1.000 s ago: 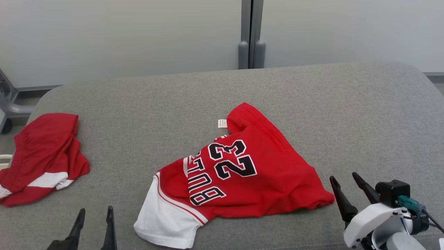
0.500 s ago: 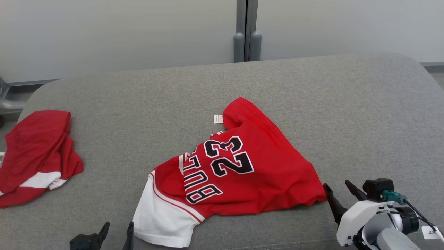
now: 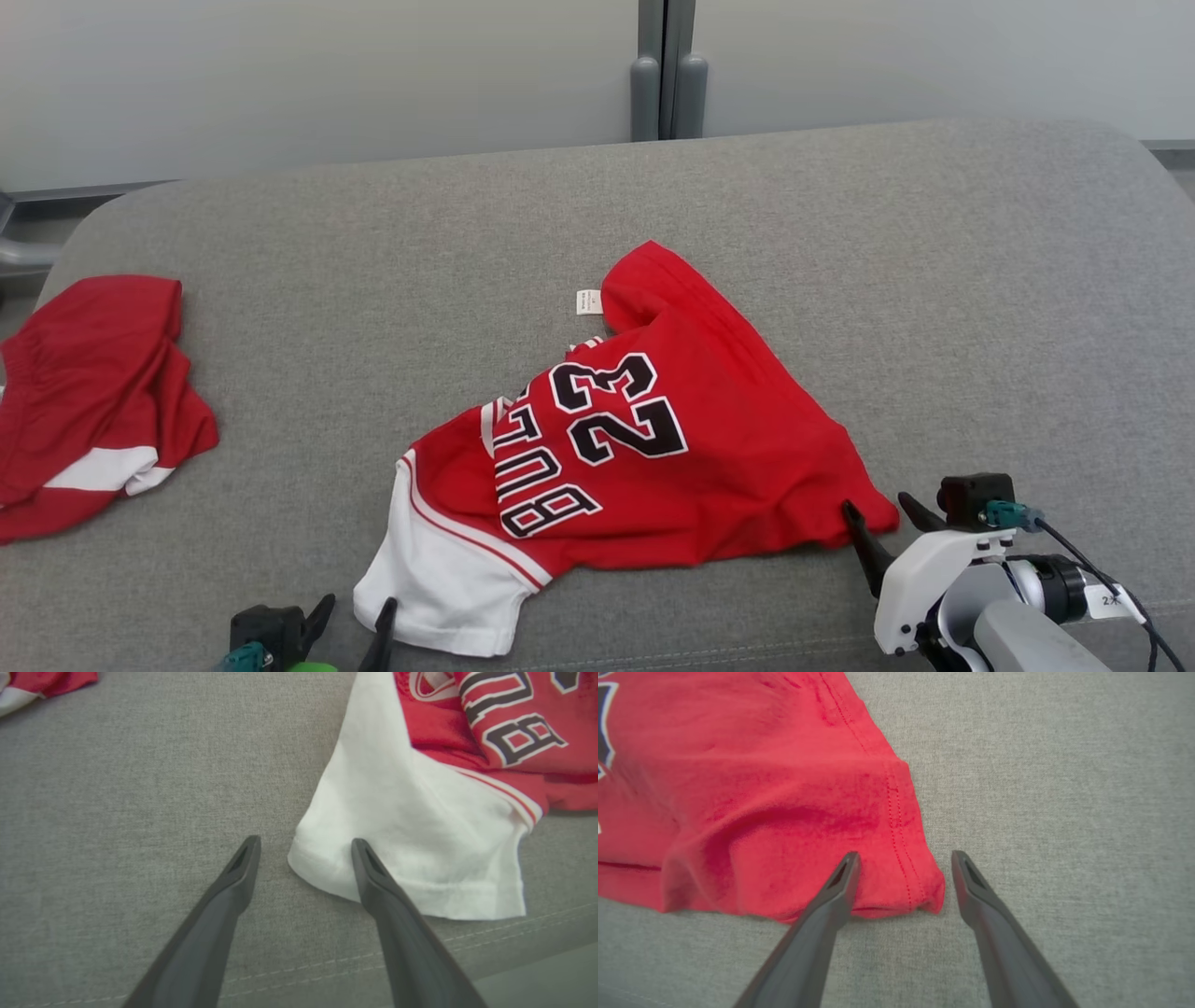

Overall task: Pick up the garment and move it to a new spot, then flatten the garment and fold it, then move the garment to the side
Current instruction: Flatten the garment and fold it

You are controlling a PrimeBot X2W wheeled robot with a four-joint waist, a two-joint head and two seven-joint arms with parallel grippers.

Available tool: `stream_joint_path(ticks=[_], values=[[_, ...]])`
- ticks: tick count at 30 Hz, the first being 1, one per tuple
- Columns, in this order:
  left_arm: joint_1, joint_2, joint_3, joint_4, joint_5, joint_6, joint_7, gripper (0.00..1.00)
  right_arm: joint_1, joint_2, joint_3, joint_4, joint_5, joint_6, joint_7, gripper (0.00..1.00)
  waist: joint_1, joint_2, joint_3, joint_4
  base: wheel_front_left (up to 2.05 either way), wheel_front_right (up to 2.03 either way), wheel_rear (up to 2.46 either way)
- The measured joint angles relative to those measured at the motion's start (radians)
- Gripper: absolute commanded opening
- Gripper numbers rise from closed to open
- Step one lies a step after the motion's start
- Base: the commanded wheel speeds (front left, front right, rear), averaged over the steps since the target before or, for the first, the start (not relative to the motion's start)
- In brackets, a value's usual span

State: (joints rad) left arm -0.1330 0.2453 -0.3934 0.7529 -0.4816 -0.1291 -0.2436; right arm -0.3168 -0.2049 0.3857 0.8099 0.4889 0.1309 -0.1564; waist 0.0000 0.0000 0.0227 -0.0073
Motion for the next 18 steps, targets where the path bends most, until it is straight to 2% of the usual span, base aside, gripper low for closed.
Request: stream_joint_path(ticks=[5, 6, 8, 9, 10, 11, 12, 13, 14, 18], values=[[-0.040, 0.004, -0.057, 0.058, -0.044, 0.000, -0.004, 1.00, -0.028, 0.004, 0.026, 0.055, 0.025, 0.000, -0.010, 1.00, 0.0000, 0.0000, 0.007, 0.003, 0.00, 0.00, 0.00], [-0.047, 0.004, -0.062, 0.064, -0.053, 0.000, -0.005, 1.00, -0.033, 0.004, 0.030, 0.068, 0.031, 0.000, -0.010, 0.95, 0.0000, 0.0000, 0.007, 0.003, 0.00, 0.00, 0.00], [-0.059, 0.004, -0.072, 0.074, -0.069, 0.000, -0.009, 1.00, -0.039, 0.005, 0.040, 0.085, 0.045, 0.000, -0.010, 0.98, 0.0000, 0.0000, 0.006, 0.003, 0.00, 0.00, 0.00], [-0.062, 0.004, -0.079, 0.079, -0.076, 0.000, -0.010, 1.00, -0.039, 0.005, 0.047, 0.093, 0.050, 0.000, -0.008, 0.95, 0.0000, 0.0000, 0.005, 0.003, 0.00, 0.00, 0.00], [-0.063, 0.005, -0.087, 0.087, -0.083, 0.000, -0.013, 1.00, -0.040, 0.006, 0.054, 0.098, 0.057, 0.000, -0.007, 0.86, 0.0000, 0.0000, 0.005, 0.003, 0.00, 0.00, 0.00], [-0.063, 0.004, -0.097, 0.092, -0.094, 0.000, -0.013, 1.00, -0.042, 0.006, 0.060, 0.102, 0.063, 0.000, -0.007, 0.45, 0.0000, 0.0000, 0.004, 0.002, 0.00, 0.00, 0.00], [-0.063, 0.003, -0.108, 0.094, -0.101, 0.000, -0.013, 0.73, -0.046, 0.006, 0.066, 0.106, 0.067, 0.000, -0.007, 0.17, 0.0000, 0.0000, 0.003, 0.002, 0.00, 0.00, 0.00], [-0.063, 0.004, -0.118, 0.095, -0.110, 0.000, -0.014, 0.38, -0.049, 0.005, 0.073, 0.109, 0.073, 0.000, -0.007, 0.05, 0.0000, 0.0000, 0.003, 0.002, 0.00, 0.00, 0.00], [-0.063, 0.004, -0.127, 0.096, -0.120, 0.000, -0.014, 0.00, -0.052, 0.005, 0.079, 0.112, 0.077, 0.000, -0.011, 0.00, 0.0000, 0.0000, 0.003, 0.003, 0.00, 0.00, 0.00], [-0.063, 0.011, -0.147, 0.095, -0.145, 0.000, -0.015, 0.00, -0.059, 0.004, 0.097, 0.123, 0.098, 0.000, -0.025, 0.00, 0.0000, 0.0000, 0.004, 0.006, 0.00, 0.00, 0.00]])
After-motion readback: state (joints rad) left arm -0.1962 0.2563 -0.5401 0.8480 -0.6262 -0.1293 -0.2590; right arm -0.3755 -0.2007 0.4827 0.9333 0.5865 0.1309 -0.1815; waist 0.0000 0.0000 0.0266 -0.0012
